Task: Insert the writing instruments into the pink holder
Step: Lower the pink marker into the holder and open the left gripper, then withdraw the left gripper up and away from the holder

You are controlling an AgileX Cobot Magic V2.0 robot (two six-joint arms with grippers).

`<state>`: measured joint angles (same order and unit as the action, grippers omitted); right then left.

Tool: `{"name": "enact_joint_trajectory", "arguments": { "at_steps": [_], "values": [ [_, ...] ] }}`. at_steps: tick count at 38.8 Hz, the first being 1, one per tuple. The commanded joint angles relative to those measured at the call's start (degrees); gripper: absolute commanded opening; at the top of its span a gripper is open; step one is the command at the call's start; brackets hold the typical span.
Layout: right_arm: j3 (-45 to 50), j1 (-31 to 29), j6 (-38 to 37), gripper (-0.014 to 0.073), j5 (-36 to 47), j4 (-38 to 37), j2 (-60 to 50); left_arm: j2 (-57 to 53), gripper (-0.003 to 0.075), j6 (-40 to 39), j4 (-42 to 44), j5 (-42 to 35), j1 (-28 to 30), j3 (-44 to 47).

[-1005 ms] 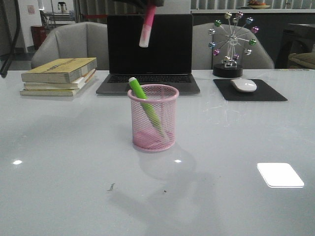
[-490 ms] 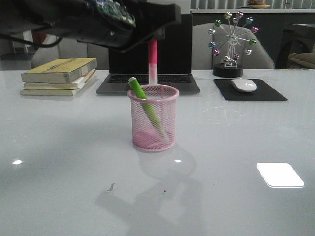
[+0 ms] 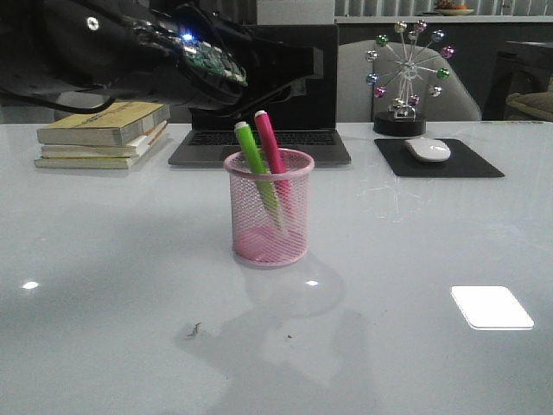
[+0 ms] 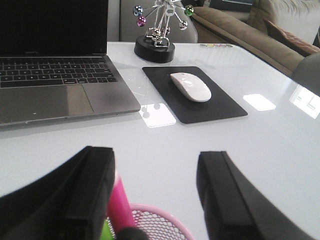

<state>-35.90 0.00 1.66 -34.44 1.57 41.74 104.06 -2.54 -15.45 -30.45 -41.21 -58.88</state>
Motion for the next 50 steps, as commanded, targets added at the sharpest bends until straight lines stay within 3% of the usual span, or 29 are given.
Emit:
{"name": "enact_joint_trajectory", "arguments": {
  "at_steps": [1, 13, 26, 34, 40, 50],
  "values": [
    [-1.6, -0.3, 0.6, 0.045, 4.3, -0.4, -0.3, -5.7, 0.0465, 0.2, 0.8, -4.0, 0.2, -1.5],
    [-1.6, -0.3, 0.6, 0.045, 4.4, -0.4, -0.3, -21.1, 0.0424, 6.5, 6.2, 4.8, 8.9, -1.5],
    [-1.6, -0.3, 0.6, 0.045, 4.4, -0.4, -0.3, -38.5, 0.0423, 6.5, 9.9, 34.9, 27.4, -1.5],
    [-1.6, -0.3, 0.6, 0.045, 4.4, -0.4, -0.3, -47.4, 0.0414, 6.5, 10.1, 44.5, 37.6, 2.7],
    [-1.6, -0.3, 0.6, 0.045, 4.4, -0.4, -0.3, -54.4, 0.0379, 6.5, 10.1, 46.7, 40.7, 9.0],
    [-1.6, -0.3, 0.6, 0.045, 4.4, -0.4, -0.3, -65.1, 0.0362, 6.5, 10.2, 46.8, 40.7, 19.4]
  ]
}}
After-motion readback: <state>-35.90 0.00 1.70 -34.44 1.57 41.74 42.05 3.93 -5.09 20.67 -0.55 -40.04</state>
